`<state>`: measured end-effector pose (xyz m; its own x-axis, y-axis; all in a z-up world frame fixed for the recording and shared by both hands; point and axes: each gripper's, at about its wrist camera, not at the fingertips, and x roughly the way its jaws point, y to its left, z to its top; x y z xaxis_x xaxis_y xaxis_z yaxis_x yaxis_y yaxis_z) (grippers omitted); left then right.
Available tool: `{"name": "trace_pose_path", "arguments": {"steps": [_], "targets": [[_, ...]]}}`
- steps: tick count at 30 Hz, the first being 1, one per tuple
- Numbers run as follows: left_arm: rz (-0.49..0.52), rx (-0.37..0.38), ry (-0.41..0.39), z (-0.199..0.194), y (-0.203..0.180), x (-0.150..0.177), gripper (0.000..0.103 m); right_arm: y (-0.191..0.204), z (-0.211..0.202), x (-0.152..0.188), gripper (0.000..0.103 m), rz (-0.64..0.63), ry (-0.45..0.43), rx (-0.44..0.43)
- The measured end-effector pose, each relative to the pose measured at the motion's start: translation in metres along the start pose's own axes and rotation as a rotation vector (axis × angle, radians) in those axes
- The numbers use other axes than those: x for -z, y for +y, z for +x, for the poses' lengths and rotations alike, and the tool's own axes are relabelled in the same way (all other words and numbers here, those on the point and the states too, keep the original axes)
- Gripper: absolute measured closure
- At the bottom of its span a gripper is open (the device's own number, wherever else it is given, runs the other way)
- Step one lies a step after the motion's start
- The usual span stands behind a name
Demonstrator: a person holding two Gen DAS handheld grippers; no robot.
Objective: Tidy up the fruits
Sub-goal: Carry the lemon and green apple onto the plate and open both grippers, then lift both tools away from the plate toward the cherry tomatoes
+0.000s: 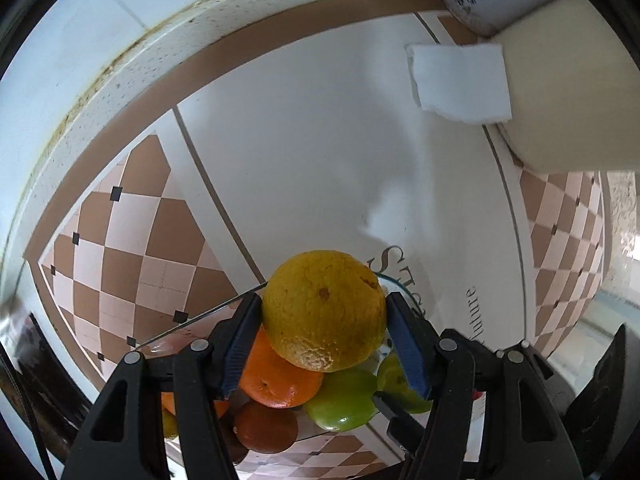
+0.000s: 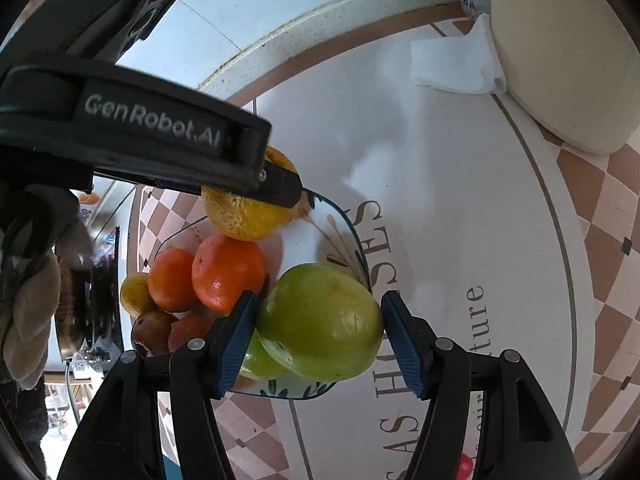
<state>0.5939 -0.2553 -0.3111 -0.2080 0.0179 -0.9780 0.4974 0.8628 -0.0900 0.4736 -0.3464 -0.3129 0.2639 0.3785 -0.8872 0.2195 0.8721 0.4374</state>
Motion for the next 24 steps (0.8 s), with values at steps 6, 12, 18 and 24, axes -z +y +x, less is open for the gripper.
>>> {"name": "trace_pose_path", "arguments": {"steps": [6,12,18,24], "targets": [[0.008,0.012,-0.006,-0.005,-0.004,0.004,0.032,0.004,-0.005,-0.007,0.032,0.004,0.001,-0.013],[-0.058,0.062,-0.033,-0.014,0.012,0.015,0.032,0.007,-0.012,-0.005,0.024,-0.001,0.003,0.009],[-0.151,0.124,-0.153,-0.038,0.031,0.051,0.014,0.021,-0.026,0.011,0.011,-0.051,-0.030,0.140],[-0.285,0.084,-0.293,-0.057,0.062,0.117,0.014,0.033,-0.047,0.027,0.009,-0.106,-0.072,0.248]]}}
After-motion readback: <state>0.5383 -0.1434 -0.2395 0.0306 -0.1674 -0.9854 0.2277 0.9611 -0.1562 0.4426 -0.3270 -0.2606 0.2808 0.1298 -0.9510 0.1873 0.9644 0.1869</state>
